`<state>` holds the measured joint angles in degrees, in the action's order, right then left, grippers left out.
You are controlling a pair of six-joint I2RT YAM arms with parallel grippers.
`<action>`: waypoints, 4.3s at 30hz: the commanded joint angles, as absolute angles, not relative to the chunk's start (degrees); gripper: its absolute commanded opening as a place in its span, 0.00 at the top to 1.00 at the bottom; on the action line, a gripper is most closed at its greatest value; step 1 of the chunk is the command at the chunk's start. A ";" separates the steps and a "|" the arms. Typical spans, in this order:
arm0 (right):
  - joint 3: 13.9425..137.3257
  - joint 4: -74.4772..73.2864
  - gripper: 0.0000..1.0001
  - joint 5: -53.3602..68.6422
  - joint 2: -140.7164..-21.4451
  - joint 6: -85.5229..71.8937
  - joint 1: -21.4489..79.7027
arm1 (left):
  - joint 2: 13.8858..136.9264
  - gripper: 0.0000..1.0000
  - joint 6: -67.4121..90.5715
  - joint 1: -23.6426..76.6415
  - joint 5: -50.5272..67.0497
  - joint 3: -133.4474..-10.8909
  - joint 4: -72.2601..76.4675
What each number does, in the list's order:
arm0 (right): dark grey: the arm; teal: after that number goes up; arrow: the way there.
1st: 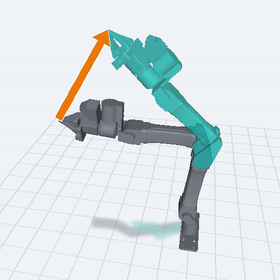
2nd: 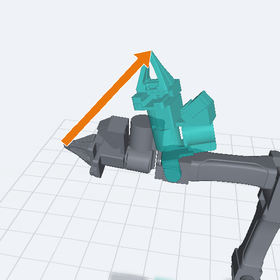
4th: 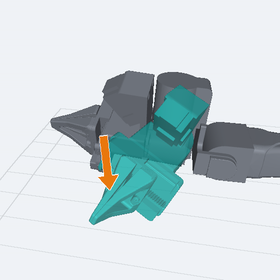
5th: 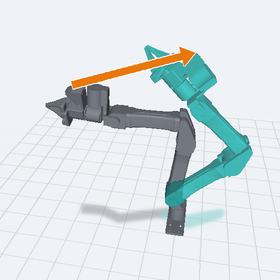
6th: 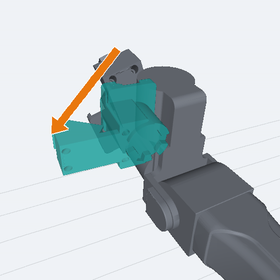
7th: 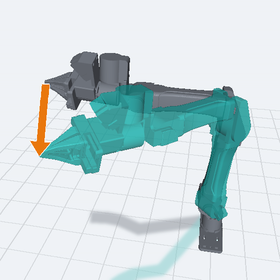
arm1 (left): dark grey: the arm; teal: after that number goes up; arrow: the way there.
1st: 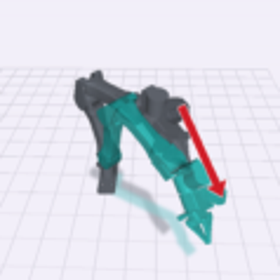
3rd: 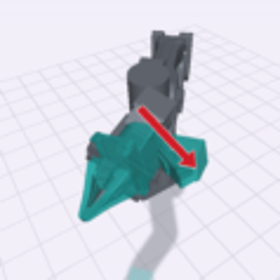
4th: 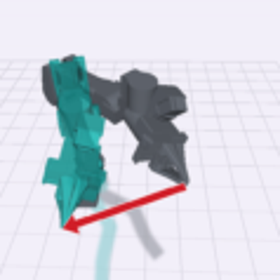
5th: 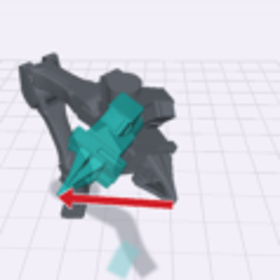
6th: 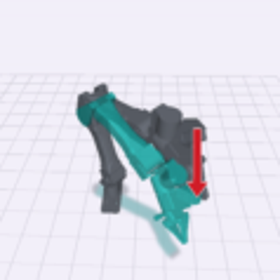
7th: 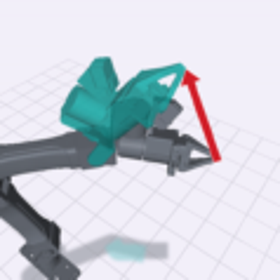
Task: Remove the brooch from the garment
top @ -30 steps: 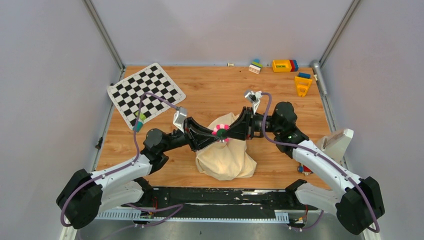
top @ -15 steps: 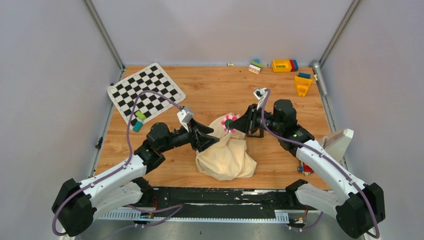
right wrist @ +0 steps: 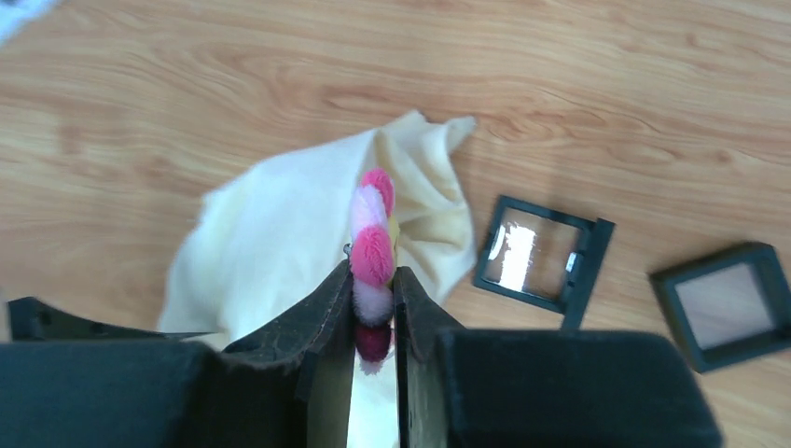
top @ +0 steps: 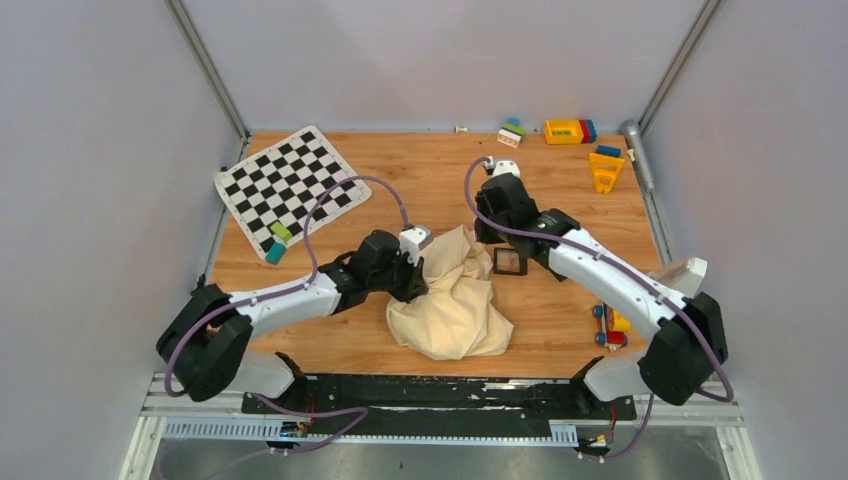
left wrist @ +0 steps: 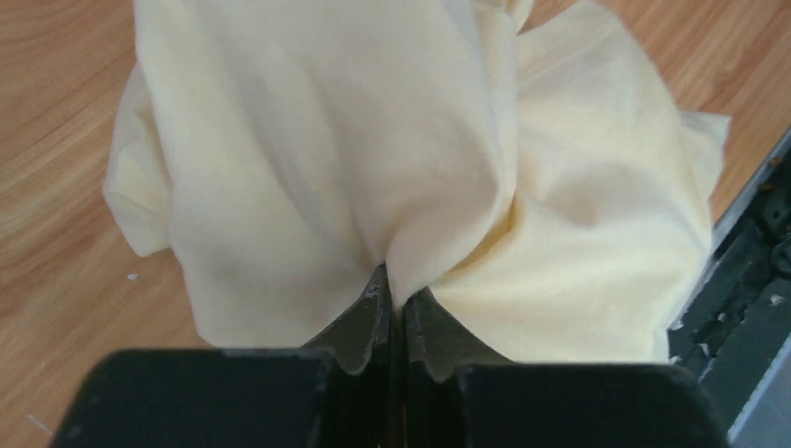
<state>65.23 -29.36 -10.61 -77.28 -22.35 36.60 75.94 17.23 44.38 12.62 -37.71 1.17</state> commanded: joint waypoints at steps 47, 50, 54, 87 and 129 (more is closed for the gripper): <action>86.49 -59.27 0.52 -38.46 -112.30 -30.07 40.92 | 51.82 0.79 11.40 28.30 -1.34 -32.91 -6.49; 85.06 -54.41 0.49 -31.99 -107.09 -25.78 41.04 | 50.84 0.78 11.18 28.30 -1.55 -33.26 -7.44; 81.30 -46.73 0.36 -25.28 -99.13 -21.55 40.95 | 49.91 0.61 11.09 28.34 -1.42 -33.01 -7.22; 23.03 30.35 0.00 -3.98 -62.99 -7.52 0.61 | 60.05 0.00 2.24 4.13 -14.58 -16.47 40.28; 12.22 59.52 0.00 0.88 -79.54 -5.00 -3.52 | 80.72 0.00 -2.41 1.23 -4.49 -16.89 57.61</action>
